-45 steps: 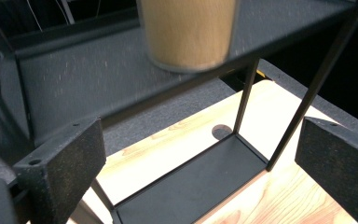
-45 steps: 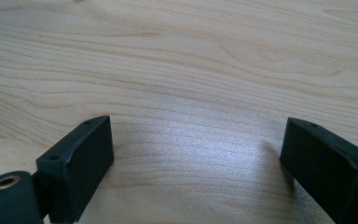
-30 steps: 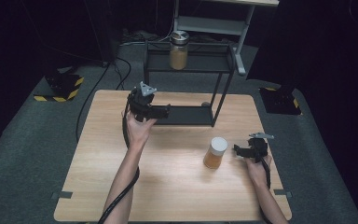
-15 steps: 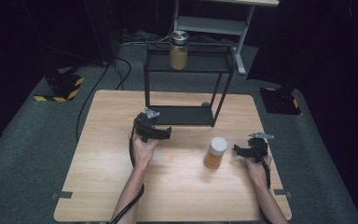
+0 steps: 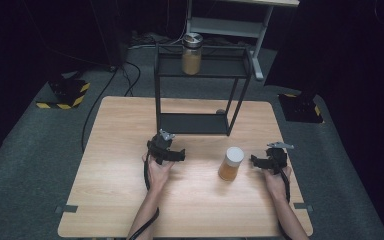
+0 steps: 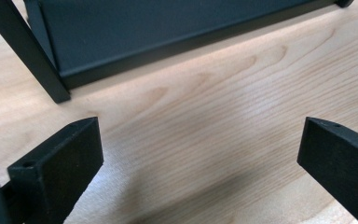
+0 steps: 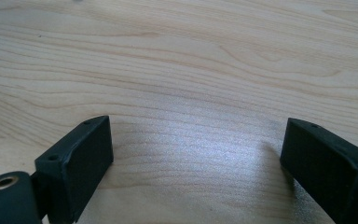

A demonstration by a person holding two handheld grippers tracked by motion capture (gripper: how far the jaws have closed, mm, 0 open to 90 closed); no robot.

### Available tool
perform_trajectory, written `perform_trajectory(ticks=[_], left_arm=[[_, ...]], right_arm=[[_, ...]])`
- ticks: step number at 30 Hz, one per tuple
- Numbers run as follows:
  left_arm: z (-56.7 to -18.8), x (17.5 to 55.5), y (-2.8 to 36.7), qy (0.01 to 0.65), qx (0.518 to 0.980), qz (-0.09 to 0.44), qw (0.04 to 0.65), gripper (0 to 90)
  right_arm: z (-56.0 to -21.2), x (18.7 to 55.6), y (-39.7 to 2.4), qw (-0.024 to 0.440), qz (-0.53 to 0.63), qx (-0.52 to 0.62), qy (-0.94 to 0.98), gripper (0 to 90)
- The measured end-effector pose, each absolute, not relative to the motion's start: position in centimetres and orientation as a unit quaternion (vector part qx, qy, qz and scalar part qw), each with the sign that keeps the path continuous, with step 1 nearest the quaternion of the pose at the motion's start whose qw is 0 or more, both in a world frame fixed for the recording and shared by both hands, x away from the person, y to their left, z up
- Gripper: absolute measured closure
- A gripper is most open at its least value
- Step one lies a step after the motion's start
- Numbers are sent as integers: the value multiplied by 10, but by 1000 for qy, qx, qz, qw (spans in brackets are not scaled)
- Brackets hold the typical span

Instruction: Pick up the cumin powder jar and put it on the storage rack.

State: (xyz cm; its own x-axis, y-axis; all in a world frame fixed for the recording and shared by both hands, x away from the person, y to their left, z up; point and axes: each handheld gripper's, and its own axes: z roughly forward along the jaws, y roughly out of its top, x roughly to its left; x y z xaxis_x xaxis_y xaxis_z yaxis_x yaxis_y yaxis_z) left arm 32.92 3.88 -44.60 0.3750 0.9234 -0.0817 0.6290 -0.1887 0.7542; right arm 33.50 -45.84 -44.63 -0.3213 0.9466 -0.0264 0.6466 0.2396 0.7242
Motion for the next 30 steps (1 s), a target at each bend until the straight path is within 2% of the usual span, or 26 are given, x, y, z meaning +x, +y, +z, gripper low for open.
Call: perform_trajectory(ticks=[20,30], left_arm=[[-459,333,38,536,741,186,359,2],[-455,334,20,524,760,211,321,1]], right_arm=[[-446,335,-459,239,314,531,750,85],[-446,335,-459,239,314,531,750,85]])
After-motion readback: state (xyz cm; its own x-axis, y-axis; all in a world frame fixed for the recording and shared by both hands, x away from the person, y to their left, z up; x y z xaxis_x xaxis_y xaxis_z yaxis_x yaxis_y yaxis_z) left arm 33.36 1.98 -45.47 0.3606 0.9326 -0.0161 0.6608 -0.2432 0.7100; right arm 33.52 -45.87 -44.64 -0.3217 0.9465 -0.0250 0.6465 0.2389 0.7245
